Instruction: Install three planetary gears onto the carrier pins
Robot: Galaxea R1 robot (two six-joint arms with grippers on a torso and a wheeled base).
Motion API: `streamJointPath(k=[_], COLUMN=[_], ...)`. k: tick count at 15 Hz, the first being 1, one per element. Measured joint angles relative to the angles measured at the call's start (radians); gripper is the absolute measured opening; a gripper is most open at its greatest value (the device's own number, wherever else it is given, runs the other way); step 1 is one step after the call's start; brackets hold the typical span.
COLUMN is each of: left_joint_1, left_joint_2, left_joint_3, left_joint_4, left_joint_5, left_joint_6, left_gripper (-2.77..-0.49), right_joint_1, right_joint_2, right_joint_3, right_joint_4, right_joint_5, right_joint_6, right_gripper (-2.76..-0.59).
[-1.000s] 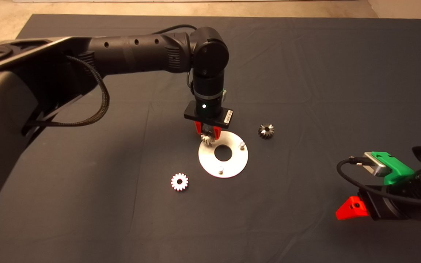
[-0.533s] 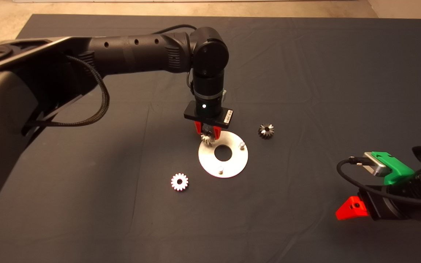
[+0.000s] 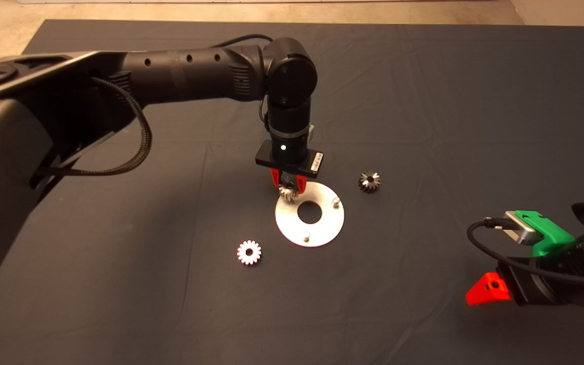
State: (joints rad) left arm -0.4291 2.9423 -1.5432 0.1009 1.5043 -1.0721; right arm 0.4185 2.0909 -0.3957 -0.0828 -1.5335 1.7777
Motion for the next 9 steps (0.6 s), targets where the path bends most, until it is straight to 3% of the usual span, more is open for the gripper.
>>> streamJointPath(k=[9], left_joint_1=[0.01], left_joint_2=[0.0], left_joint_3=[0.0], left_joint_4=[0.004], left_joint_5=[-0.007], left_joint_6=[-0.011], left_gripper=[-2.33], right_joint_1=[0.0], right_joint_2=[0.0], right_joint_3=[0.0], right_joint_4=[0.0], right_joint_5=[0.0], right_joint_6=[0.0], right_gripper=[-0.6])
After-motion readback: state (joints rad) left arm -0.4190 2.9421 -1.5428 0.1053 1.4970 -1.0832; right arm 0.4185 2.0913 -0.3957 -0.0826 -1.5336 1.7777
